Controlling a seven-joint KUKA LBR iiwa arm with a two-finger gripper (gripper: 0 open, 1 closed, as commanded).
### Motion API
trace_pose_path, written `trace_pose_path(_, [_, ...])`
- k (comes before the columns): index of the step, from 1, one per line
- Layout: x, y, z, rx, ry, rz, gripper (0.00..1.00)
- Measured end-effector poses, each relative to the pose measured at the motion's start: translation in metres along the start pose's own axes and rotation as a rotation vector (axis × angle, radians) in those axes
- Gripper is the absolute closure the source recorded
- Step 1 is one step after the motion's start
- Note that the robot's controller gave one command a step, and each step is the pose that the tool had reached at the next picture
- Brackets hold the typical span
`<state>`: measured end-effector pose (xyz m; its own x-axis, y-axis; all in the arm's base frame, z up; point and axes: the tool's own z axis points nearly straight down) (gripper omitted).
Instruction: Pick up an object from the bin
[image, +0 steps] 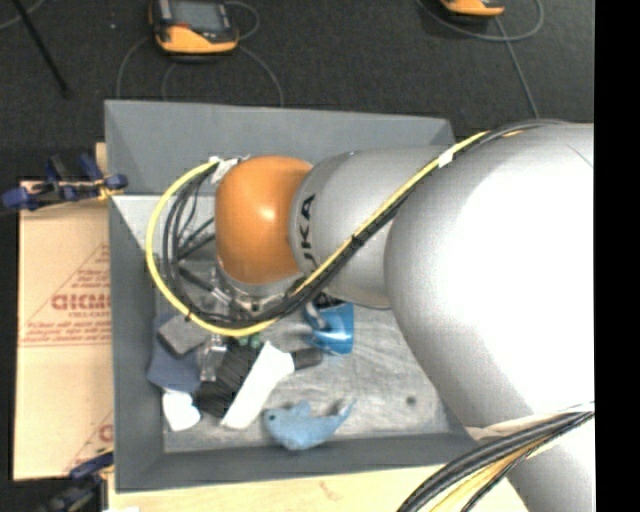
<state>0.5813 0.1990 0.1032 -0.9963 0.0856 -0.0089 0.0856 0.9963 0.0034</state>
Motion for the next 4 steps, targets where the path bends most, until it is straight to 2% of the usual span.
trace_pose_path(1, [-0.061, -0.03, 0.029, -0.001, -0.002, -0.033, 1.0])
trace_pose_path(2, [-0.061, -0.031, 0.029, -0.001, -0.002, -0.033, 1.0])
trace_pose_path(3, [-0.047, -0.039, -0.016, 0.004, 0.011, -0.042, 1.0])
trace_pose_path(4, [-0.055, -0.038, -0.046, 0.0, -0.005, -0.049, 1.0])
